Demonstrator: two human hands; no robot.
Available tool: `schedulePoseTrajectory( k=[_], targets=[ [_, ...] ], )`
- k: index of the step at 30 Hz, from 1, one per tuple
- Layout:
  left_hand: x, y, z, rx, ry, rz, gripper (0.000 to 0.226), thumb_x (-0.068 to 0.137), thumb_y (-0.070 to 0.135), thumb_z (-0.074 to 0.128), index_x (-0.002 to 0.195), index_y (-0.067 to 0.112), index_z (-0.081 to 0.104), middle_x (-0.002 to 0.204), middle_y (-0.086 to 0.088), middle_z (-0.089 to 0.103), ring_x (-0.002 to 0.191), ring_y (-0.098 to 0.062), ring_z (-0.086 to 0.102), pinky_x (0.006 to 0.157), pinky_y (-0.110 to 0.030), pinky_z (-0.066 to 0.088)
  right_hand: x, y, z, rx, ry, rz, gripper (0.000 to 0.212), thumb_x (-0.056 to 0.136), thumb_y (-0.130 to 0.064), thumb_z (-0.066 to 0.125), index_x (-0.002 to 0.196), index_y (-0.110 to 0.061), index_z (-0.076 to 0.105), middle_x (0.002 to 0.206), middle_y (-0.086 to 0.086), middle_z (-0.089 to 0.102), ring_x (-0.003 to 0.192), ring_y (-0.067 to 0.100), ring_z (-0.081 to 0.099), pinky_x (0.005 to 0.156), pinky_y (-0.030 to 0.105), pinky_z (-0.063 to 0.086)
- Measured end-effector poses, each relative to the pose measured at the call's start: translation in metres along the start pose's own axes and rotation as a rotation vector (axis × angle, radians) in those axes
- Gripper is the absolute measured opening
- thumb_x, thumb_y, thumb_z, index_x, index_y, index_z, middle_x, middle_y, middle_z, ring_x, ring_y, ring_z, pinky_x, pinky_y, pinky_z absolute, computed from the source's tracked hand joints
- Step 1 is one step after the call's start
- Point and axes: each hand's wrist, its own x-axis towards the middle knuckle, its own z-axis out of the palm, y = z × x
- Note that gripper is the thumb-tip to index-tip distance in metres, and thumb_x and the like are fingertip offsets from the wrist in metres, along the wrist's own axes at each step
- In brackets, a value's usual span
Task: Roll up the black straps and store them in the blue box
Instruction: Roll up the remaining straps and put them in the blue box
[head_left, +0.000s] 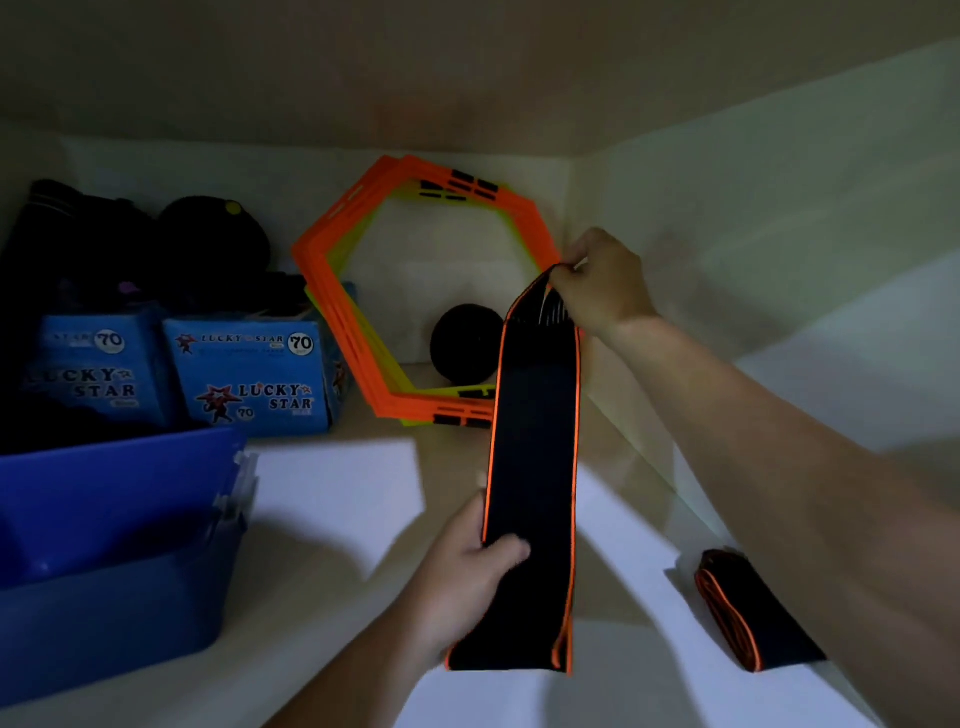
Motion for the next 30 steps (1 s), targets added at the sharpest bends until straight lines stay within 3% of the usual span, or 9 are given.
schedulePoseTrajectory(
  k=[3,6,10,12,15,21,25,28,30],
  targets=[
    [-0.022,-0.020,-0.020,0.213,-0.061,-0.088,0.060,0.071,0.006,0.065,0.124,0.033,0.061,0.109,0.003,0.075,0.105,-0.016,0.070,0.094,-0.035,0.053,-0.020,0.033,0.041,-0.213,-0.296,0.121,0.019,0.086,-0.019,0.066,0.100,-0.008,0.073,0.102,0.009,0.073,0.097,0.024,0.068,0.073,0.027,0.046],
    [-0.035,-0.028,-0.035,0.642,-0.095,-0.117,0.092,0.066,0.035,0.066,0.146,0.058,0.028,0.125,0.006,0.066,0.116,-0.019,0.066,0.100,-0.044,0.053,-0.054,0.063,0.077,-0.330,-0.538,0.207,0.028,0.090,-0.022,0.065,0.113,-0.008,0.072,0.112,0.015,0.072,0.104,0.031,0.068,0.070,0.026,0.046],
    [-0.044,-0.020,-0.036,1.159,-0.141,-0.111,0.109,0.068,0.063,0.052,0.156,0.049,-0.011,0.164,0.006,0.022,0.152,-0.022,0.018,0.120,-0.044,0.027,-0.092,0.097,0.108,-0.199,-0.563,0.418,0.020,0.092,-0.008,0.061,0.072,-0.006,0.058,0.069,0.012,0.054,0.054,0.015,0.058,0.032,0.010,0.034],
    [-0.044,-0.018,-0.035,1.268,-0.216,-0.034,0.096,0.079,0.058,0.049,0.158,0.047,-0.004,0.167,0.012,0.008,0.153,-0.013,0.005,0.124,-0.041,0.015,-0.104,0.110,0.120,-0.144,-0.547,0.500,0.033,0.087,-0.005,0.067,0.061,-0.012,0.046,0.059,0.011,0.047,0.046,0.017,0.056,0.038,0.013,0.043],
    [-0.040,-0.025,-0.035,1.303,-0.345,-0.091,0.073,0.092,0.052,0.035,0.160,0.043,0.009,0.170,0.015,-0.004,0.156,-0.010,-0.006,0.126,-0.042,-0.002,-0.118,0.121,0.123,-0.034,-0.570,0.489,0.024,0.076,-0.004,0.077,0.073,-0.015,0.055,0.074,0.019,0.062,0.071,0.036,0.066,0.066,0.045,0.060],
    [-0.027,-0.038,-0.035,1.312,-0.369,-0.156,0.065,0.102,0.051,0.028,0.161,0.040,0.002,0.170,0.015,-0.011,0.156,-0.008,-0.012,0.127,-0.043,-0.005,-0.163,0.103,0.070,-0.214,-0.744,0.000,0.052,0.084,-0.028,0.071,0.133,-0.022,0.057,0.129,0.003,0.060,0.116,0.023,0.060,0.100,0.033,0.047],
    [-0.020,-0.036,-0.039,1.117,-0.270,-0.069,0.064,0.100,0.049,0.038,0.160,0.034,0.022,0.170,0.009,0.010,0.157,-0.014,0.007,0.127,-0.039,0.005,-0.215,0.095,0.020,-0.167,-0.901,-0.062,0.044,0.090,-0.015,0.062,0.134,-0.021,0.059,0.127,-0.006,0.065,0.113,0.014,0.064,0.096,0.022,0.045],
    [-0.037,-0.032,-0.059,0.914,-0.205,0.087,0.064,0.081,0.020,0.048,0.144,0.032,0.051,0.158,0.013,0.036,0.145,-0.009,0.031,0.116,-0.018,0.024,-0.251,0.091,-0.017,0.008,-0.941,-0.006,0.056,0.079,-0.014,0.048,0.134,-0.019,0.058,0.097,-0.041,0.063,0.087,-0.014,0.064,0.075,0.004,0.043],
    [-0.055,-0.031,-0.068,0.945,-0.254,0.134,0.067,0.075,0.010,0.050,0.137,0.034,0.057,0.152,0.019,0.041,0.140,-0.001,0.035,0.108,-0.007,0.025,-0.272,0.097,-0.031,0.076,-0.955,0.028,0.059,0.078,-0.027,0.049,0.136,-0.021,0.058,0.113,-0.043,0.061,0.099,-0.023,0.058,0.087,0.004,0.043]
  ],
)
